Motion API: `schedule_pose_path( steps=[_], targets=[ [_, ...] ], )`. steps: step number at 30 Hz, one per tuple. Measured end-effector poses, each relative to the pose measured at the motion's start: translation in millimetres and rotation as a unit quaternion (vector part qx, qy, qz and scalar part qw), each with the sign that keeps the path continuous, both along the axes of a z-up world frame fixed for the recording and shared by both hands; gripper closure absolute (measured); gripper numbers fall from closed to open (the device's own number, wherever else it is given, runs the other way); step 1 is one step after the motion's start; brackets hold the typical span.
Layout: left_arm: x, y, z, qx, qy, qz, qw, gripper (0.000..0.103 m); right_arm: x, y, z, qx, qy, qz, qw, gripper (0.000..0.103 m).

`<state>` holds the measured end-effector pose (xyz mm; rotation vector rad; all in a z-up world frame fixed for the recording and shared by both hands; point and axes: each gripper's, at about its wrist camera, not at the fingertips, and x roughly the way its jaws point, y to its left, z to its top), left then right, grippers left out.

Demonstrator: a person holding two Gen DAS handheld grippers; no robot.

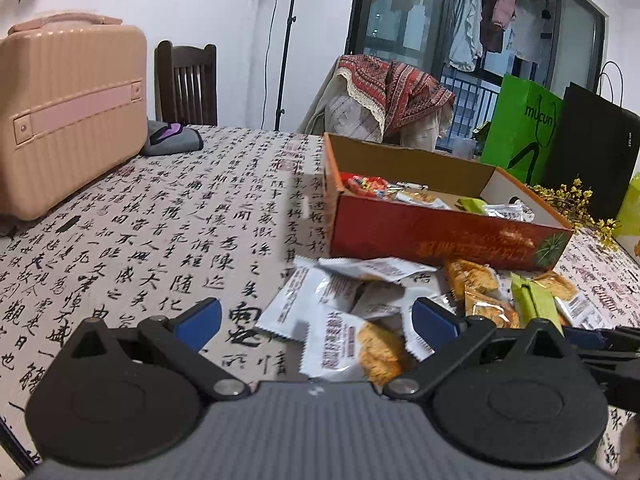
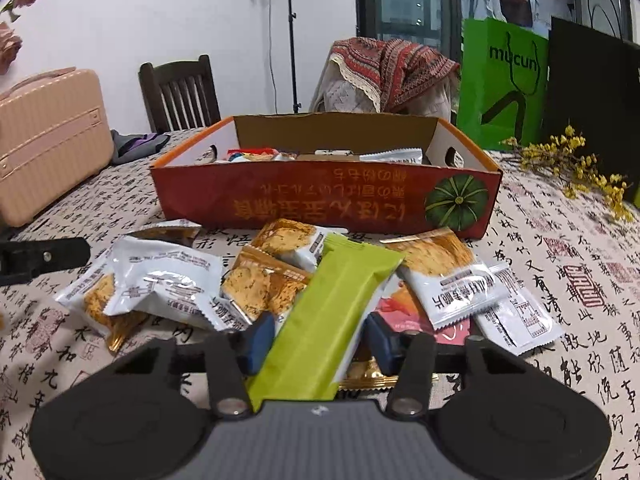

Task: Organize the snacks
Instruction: 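Return to the pile and grasp a green bar with the right tool, then carry the green bar toward the box while the left tool grasps a white packet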

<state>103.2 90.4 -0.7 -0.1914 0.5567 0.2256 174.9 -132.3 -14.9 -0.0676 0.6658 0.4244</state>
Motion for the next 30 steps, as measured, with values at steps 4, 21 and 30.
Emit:
schedule_pose_path(
  steps=[4,21,30],
  targets=[
    [-2,3,-5,0.004,0.009,-0.002,0.9999,0.000,-8,-7,6,0.003,-0.009,0.007,1.000,0.071],
    [17,-31,-27,0.063,0.076,-0.081,0.9918,0.000,-18,-35,22,0.035,-0.039,-0.001,0.999,0.071],
    [43,-39,-35,0.078,0.100,-0.073,0.9893,0.001,-17,-41,19,0.051,-0.038,0.001,0.998,0.071]
  ],
)
